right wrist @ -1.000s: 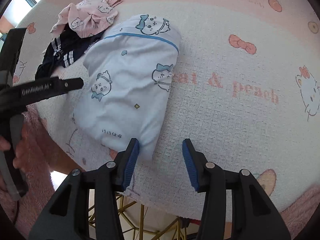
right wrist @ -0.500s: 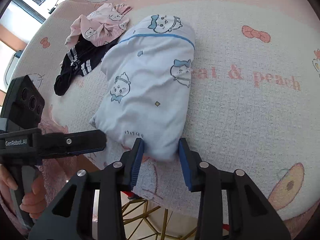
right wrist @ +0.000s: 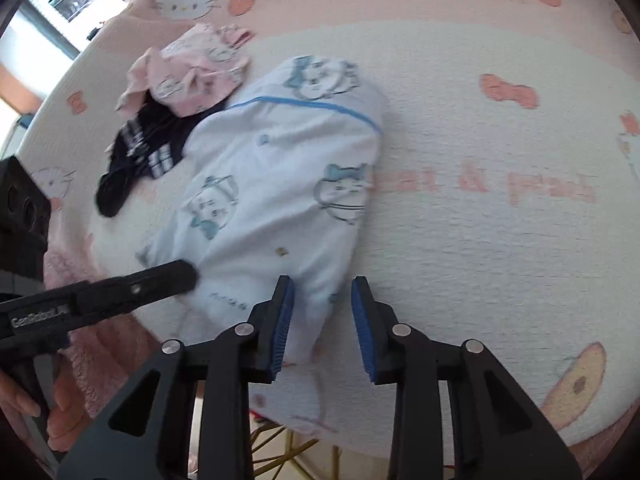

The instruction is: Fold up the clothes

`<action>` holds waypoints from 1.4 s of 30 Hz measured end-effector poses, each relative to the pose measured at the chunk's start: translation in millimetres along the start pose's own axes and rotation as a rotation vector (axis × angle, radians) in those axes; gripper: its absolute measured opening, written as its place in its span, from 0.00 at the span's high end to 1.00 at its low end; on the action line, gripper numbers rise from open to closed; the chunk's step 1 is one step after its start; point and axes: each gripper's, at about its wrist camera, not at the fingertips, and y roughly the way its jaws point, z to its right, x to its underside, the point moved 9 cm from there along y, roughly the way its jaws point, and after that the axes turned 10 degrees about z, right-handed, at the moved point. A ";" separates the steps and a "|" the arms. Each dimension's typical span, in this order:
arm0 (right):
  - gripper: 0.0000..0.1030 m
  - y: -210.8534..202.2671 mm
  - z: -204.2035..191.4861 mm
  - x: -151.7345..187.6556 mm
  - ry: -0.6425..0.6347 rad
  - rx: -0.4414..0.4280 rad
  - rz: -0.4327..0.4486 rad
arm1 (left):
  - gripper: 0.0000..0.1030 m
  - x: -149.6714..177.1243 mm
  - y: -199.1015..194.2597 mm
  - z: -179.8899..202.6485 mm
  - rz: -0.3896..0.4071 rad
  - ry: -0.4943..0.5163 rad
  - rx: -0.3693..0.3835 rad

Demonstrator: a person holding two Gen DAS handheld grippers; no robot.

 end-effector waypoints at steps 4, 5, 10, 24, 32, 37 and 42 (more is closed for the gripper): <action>0.71 -9.8 -0.1 -15.9 -0.028 0.032 0.042 | 0.91 -25.0 -15.7 -20.3 0.030 0.045 -0.092; 0.71 -12.2 -0.1 -19.9 -0.035 0.040 0.053 | 0.91 -28.1 -16.1 -24.5 0.030 0.026 -0.083; 0.59 -24.9 -0.3 -40.0 -0.070 0.080 0.106 | 0.82 -14.0 0.5 -27.0 -0.018 -0.105 0.018; 0.55 36.3 -6.0 -64.4 -0.138 -0.086 -0.058 | 0.79 -12.5 22.2 -18.3 -0.031 -0.194 0.093; 0.66 -22.0 -0.5 -18.9 0.158 -0.168 -0.179 | 0.78 -49.4 12.6 -13.0 -0.096 -0.008 0.059; 0.64 -42.7 -19.7 -16.2 0.021 -0.113 -0.087 | 0.78 -68.9 -1.3 -16.9 -0.016 0.051 0.007; 0.64 -48.4 -38.6 -32.8 -0.208 0.004 0.039 | 0.78 -40.1 15.2 18.0 -0.039 0.113 0.130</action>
